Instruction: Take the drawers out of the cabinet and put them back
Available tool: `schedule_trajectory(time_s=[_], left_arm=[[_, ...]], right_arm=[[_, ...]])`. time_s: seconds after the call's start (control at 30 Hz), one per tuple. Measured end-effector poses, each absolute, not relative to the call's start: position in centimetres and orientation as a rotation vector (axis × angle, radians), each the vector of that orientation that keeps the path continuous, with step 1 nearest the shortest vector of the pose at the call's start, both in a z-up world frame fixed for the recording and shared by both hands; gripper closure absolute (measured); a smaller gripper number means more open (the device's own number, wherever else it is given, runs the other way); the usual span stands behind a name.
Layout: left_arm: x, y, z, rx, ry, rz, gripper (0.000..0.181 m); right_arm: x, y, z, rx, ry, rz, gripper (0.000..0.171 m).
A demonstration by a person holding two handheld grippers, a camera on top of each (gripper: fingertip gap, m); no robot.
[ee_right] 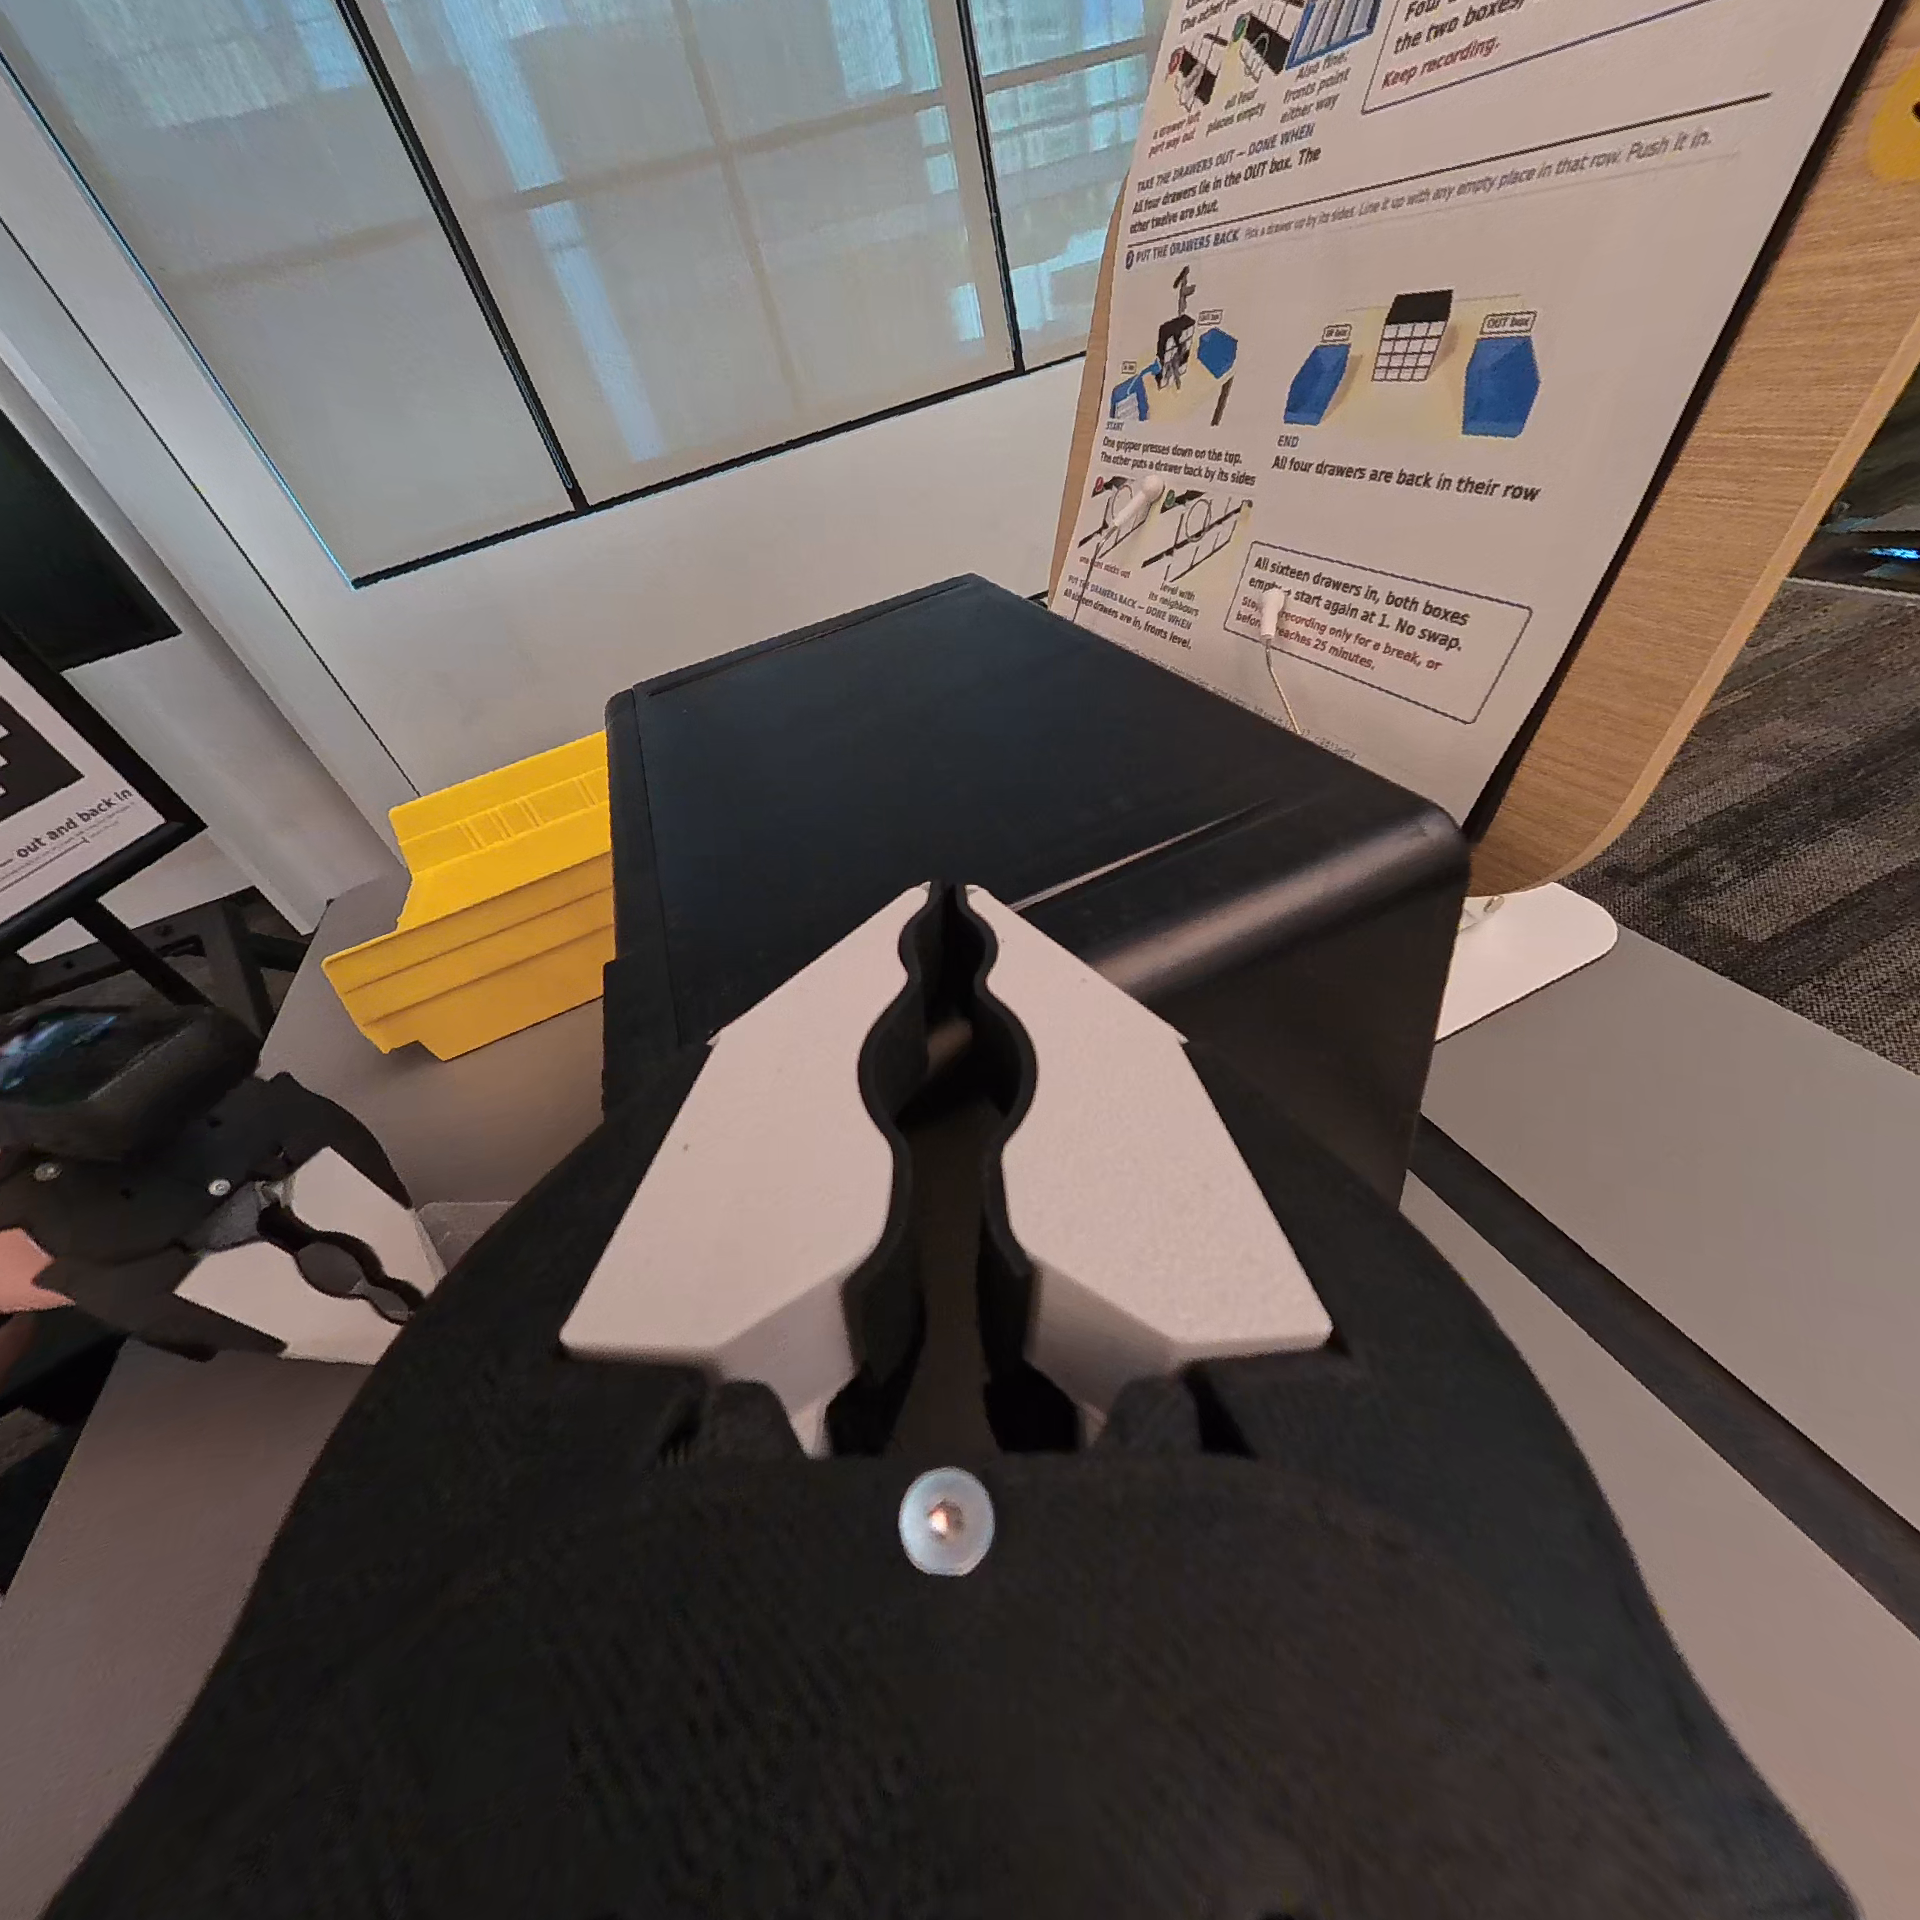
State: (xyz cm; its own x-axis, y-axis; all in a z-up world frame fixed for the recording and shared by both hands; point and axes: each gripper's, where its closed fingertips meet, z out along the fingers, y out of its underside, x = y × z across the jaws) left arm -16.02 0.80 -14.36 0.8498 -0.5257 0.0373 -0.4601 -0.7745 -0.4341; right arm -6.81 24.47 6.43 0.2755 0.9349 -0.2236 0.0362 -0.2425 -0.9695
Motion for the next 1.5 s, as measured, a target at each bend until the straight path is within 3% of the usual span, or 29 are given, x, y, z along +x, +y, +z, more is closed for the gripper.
schedule_trajectory(time_s=[0.03, 0.13, 0.33, 0.5, 0.67, 0.73, 1.23, 1.5], left_arm=[[-16.0, 1.0, -14.5, -2.613, 0.74, -0.186, 0.181], [-15.7, 1.3, -14.5, -2.603, 0.757, -0.141, 0.181], [-17.2, 3.4, -10.7, -2.357, 0.637, 0.086, 0.093], [-18.9, 2.0, -13.7, -2.524, 0.653, 0.088, 0.066], [-19.4, 1.7, -15.7, -2.608, 0.638, 0.011, 0.086], [-18.9, 1.8, -15.6, -2.598, 0.657, -0.024, 0.115], [-15.4, 6.9, -9.9, -2.633, 0.442, 0.006, 0.119], [-14.3, 8.3, -9.4, -2.648, 0.353, -0.059, 0.119]], right_arm=[[-6.8, 24.5, 6.4, -1.549, -0.93, 1.135, 0.171], [-6.8, 24.5, 6.4, -1.55, -0.932, 1.131, 0.171], [-6.8, 24.5, 6.4, -1.549, -0.931, 1.134, 0.171], [-6.8, 24.4, 6.5, -1.546, -0.93, 1.141, 0.171], [-6.8, 24.4, 6.5, -1.537, -0.926, 1.156, 0.171], [-6.8, 24.4, 6.5, -1.535, -0.927, 1.157, 0.171], [-6.8, 24.3, 6.5, -1.526, -0.927, 1.179, 0.171], [-6.8, 24.3, 6.6, -1.517, -0.927, 1.199, 0.171]])
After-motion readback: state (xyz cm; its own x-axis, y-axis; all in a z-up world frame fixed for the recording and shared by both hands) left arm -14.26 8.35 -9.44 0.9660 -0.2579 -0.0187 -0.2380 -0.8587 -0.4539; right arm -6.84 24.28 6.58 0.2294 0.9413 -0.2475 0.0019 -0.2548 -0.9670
